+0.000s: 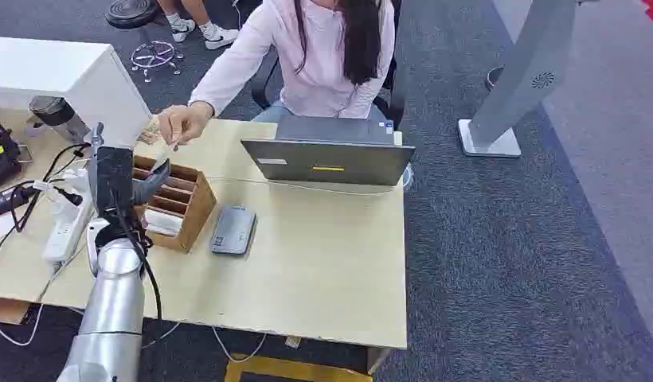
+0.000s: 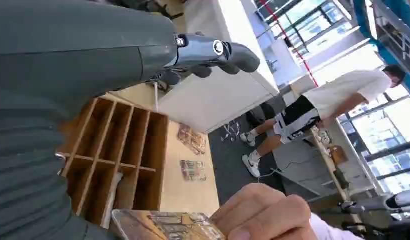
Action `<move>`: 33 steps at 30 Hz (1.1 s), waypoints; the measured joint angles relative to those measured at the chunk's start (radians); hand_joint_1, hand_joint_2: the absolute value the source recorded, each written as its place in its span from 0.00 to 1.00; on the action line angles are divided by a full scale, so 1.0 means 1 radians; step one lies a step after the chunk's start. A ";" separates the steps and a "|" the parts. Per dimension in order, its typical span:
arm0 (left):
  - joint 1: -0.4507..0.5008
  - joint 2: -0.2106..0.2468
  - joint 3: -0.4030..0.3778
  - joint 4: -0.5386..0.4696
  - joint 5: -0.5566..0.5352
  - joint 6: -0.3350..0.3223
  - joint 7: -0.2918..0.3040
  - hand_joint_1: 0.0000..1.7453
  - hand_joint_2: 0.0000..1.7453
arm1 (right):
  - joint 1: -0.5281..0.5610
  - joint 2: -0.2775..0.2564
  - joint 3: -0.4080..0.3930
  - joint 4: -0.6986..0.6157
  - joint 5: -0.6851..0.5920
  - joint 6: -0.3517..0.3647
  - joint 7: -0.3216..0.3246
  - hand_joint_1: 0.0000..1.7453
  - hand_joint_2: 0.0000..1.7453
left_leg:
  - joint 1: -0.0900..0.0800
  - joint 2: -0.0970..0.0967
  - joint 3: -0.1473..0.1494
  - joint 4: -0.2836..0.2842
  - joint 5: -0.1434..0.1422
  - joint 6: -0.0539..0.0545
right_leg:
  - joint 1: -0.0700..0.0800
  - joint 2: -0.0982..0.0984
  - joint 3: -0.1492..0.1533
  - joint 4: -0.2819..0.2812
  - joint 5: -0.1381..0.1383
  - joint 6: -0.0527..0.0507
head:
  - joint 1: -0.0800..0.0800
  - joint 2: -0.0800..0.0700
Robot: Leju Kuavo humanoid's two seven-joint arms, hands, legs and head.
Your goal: Pass the card to the sensor for recognition and then transmit it.
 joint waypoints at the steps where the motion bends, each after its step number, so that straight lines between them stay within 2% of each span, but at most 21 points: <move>1: -0.007 0.005 -0.016 0.011 -0.026 0.006 0.004 0.00 1.00 | 0.000 0.000 0.002 0.000 0.001 0.002 0.000 0.00 1.00 | 0.000 0.000 0.000 0.000 0.000 0.000 | 0.000 0.000 0.000 0.000 0.000 0.000 | 0.000 0.000; 23: -0.229 0.133 -0.378 0.305 -0.686 0.165 0.116 0.00 1.00 | -0.005 0.000 0.057 0.000 0.027 0.040 0.003 0.00 1.00 | 0.000 0.000 0.000 0.000 0.001 0.000 | 0.000 0.000 0.000 0.001 0.001 -0.001 | 0.000 0.000; 24: -0.236 0.136 -0.389 0.314 -0.708 0.169 0.120 0.96 1.00 | -0.005 0.000 0.058 0.000 0.030 0.041 0.003 0.00 1.00 | 0.000 0.000 0.000 0.000 0.001 0.000 | 0.000 0.000 0.000 0.001 0.001 -0.001 | 0.000 0.000; 25: -0.244 0.141 -0.403 0.328 -0.741 0.178 0.126 1.00 1.00 | -0.006 0.000 0.060 0.001 0.032 0.044 0.003 0.00 1.00 | 0.000 0.000 0.000 0.000 0.001 0.000 | 0.000 0.000 0.000 0.001 0.001 -0.001 | 0.000 0.000; 27: -0.252 0.149 -0.420 0.341 -0.785 0.187 0.132 1.00 1.00 | -0.006 0.000 0.064 0.002 0.033 0.048 0.005 0.00 1.00 | 0.000 0.000 0.000 0.000 0.001 0.000 | 0.000 0.000 0.000 0.001 0.001 -0.001 | 0.000 0.000; 33: -0.256 0.161 -0.436 0.362 -0.787 0.193 0.123 1.00 1.00 | -0.006 0.000 0.070 0.005 0.033 0.049 0.005 0.00 1.00 | 0.000 0.000 0.000 0.000 0.001 0.000 | 0.000 0.000 0.000 0.001 0.001 -0.001 | 0.000 0.000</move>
